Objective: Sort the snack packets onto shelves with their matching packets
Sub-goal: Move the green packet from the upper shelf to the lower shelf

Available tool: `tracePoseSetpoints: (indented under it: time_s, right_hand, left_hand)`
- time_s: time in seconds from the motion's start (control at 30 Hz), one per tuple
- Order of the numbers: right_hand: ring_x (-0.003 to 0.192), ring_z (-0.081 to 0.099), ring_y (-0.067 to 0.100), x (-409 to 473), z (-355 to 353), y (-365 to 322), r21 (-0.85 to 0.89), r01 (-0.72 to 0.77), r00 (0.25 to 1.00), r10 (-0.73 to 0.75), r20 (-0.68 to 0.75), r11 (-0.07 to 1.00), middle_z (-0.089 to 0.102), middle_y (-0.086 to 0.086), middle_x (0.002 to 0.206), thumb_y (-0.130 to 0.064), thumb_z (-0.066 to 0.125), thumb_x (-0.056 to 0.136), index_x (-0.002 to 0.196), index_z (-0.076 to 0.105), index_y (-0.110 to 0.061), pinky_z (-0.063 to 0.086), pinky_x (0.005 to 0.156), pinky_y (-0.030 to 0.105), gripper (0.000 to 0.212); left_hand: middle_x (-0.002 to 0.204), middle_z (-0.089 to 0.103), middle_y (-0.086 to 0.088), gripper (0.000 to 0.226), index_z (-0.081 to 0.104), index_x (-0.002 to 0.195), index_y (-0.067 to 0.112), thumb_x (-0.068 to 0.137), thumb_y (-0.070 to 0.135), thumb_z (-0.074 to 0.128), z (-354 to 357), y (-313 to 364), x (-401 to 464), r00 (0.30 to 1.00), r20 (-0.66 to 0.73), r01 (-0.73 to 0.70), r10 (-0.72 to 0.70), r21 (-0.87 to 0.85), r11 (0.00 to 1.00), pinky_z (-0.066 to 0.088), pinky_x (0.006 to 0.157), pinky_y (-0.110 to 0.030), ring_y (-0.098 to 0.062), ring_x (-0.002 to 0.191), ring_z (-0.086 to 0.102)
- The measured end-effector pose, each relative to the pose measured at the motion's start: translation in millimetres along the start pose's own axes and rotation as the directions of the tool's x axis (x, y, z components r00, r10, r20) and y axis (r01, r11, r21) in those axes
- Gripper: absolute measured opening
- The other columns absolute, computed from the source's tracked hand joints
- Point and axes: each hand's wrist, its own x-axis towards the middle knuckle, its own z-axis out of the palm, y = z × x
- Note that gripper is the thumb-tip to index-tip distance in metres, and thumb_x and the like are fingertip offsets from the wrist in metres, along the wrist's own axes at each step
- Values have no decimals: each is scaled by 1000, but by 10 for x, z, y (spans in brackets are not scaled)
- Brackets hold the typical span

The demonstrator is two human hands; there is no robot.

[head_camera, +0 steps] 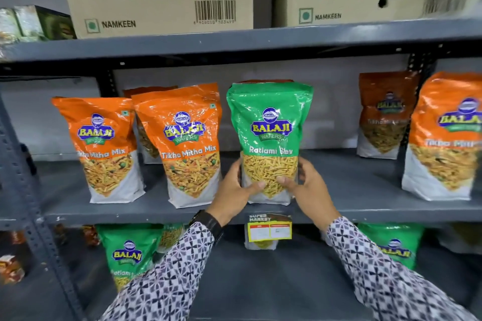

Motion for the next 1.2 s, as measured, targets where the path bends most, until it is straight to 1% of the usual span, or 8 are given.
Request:
tracePoseSetpoints:
  time_s: [0.23,0.33,0.5,0.8,0.9,1.03,1.1,1.2]
  right_hand:
    - [98,73,-1,-189,-121,-168,89,76,997,-78,16,993,77,-24,105,-20,83,85,109,62,-48,59,90,33,43]
    - [105,72,0,-483,-202,-309,139,107,994,-110,13,985,76,-25,113,-29,82,80,116,61,-48,58,86,21,45]
    - [111,73,7,-1024,-289,-261,154,103,991,-115,71,983,76,-15,121,-38,81,79,126,61,-37,61,90,28,51]
    - [111,73,8,-1854,-121,720,5,-154,968,149,200,988,77,-12,120,-31,85,82,129,56,-36,62,93,37,56]
    - [110,73,12,-1955,-7,1082,-108,-248,937,267,224,963,77,-9,116,-21,86,83,123,56,-31,60,94,42,51]
    - [88,68,13,-1956,168,1457,-292,-309,894,381,235,905,73,-9,100,-22,88,80,117,53,-23,54,76,34,51]
    - [89,67,21,-1898,263,1609,-363,-337,871,435,230,869,72,-2,98,-19,88,79,118,52,-18,56,78,38,53]
    - [96,69,25,-1735,391,1792,-404,-368,855,476,207,838,73,2,105,-14,90,77,117,51,-14,59,87,43,56]
  left_hand:
    - [129,69,9,70,50,140,28,84,8,86,47,117,-236,994,-60,-98,96,-35,995,58,91,-16,-11,122,67]
    - [129,73,5,70,56,140,25,81,10,90,51,179,-512,982,-109,-160,155,-42,986,59,92,-20,-8,117,71]
    - [128,76,15,68,62,130,44,77,15,93,49,59,-1078,976,-112,-190,185,-37,981,59,90,-19,-6,117,73]
    - [125,77,16,74,59,131,51,73,22,96,148,-1049,-1792,994,-47,98,-98,1,995,61,88,-22,-5,114,74]
    - [124,78,12,81,57,138,36,69,24,97,190,-1463,-1829,969,-20,247,-247,31,968,63,98,-40,-9,115,75]
    - [120,79,5,69,62,126,30,70,10,96,268,-1933,-1755,923,-10,383,-385,135,914,58,104,-49,-19,115,74]
    - [118,77,4,65,61,123,26,70,9,95,319,-2101,-1659,901,-8,427,-434,197,883,59,100,-43,-22,114,73]
    - [107,71,18,66,56,120,28,70,13,95,348,-2249,-1449,880,-10,461,-475,258,849,52,72,-6,-9,101,71]
